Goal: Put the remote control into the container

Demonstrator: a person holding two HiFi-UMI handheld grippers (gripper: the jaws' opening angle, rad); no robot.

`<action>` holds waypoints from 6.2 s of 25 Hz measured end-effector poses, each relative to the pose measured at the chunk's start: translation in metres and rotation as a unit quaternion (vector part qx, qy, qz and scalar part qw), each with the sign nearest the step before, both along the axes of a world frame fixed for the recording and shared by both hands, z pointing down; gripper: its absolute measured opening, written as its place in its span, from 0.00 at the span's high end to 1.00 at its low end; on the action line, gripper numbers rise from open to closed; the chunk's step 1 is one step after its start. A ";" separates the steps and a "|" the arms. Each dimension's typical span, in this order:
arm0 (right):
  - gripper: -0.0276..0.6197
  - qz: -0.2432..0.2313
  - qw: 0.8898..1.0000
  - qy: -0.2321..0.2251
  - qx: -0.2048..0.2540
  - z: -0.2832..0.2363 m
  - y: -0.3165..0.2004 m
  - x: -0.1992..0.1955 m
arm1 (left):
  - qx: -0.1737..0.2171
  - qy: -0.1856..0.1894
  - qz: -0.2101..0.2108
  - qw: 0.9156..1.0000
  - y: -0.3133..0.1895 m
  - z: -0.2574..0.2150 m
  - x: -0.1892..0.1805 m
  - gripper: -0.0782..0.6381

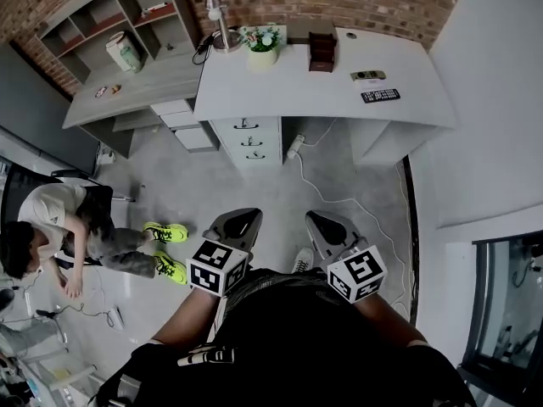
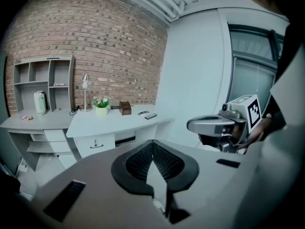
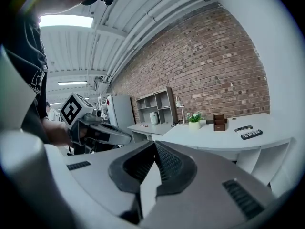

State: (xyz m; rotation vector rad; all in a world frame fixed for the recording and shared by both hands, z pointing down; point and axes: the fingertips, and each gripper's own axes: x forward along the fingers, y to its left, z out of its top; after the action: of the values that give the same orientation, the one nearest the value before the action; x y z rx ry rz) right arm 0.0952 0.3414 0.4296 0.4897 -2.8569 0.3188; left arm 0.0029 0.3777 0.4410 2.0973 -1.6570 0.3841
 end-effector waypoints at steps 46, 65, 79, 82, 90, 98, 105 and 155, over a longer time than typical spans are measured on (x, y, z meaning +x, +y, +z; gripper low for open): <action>0.95 0.182 0.979 0.031 -0.084 0.056 -0.266 0.072 | -0.012 -0.019 0.122 0.992 -0.273 0.014 0.031 0.88; 0.95 0.138 0.975 0.163 -0.067 0.080 -0.396 -0.036 | -0.041 0.009 0.129 0.991 -0.413 0.030 -0.096 0.88; 0.94 0.102 0.936 0.338 -0.002 0.140 -0.457 -0.012 | -0.072 -0.009 0.191 0.979 -0.467 0.061 -0.108 0.88; 0.94 0.068 0.922 0.380 0.026 0.151 -0.473 -0.005 | -0.073 -0.010 0.187 0.980 -0.477 0.063 -0.106 0.88; 0.91 -0.001 0.915 0.400 0.043 0.182 -0.519 -0.002 | -0.103 -0.011 0.127 0.987 -0.491 0.087 -0.118 0.88; 0.65 -0.195 0.824 0.516 0.130 0.224 -0.547 0.015 | -0.129 -0.003 0.089 0.988 -0.514 0.099 -0.106 0.88; 0.60 -0.348 0.735 0.562 0.154 0.251 -0.551 0.025 | -0.134 -0.004 0.068 0.989 -0.523 0.096 -0.095 0.88; 0.62 0.056 0.985 0.117 -0.112 0.055 -0.604 -0.093 | 0.002 -0.011 0.008 1.000 -0.522 0.016 -0.145 0.88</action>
State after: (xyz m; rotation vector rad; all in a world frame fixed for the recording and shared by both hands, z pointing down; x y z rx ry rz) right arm 0.0021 -0.2624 0.4843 0.6004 -2.5339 0.5569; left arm -0.1417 -0.1443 0.4573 2.1176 -1.6571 0.4111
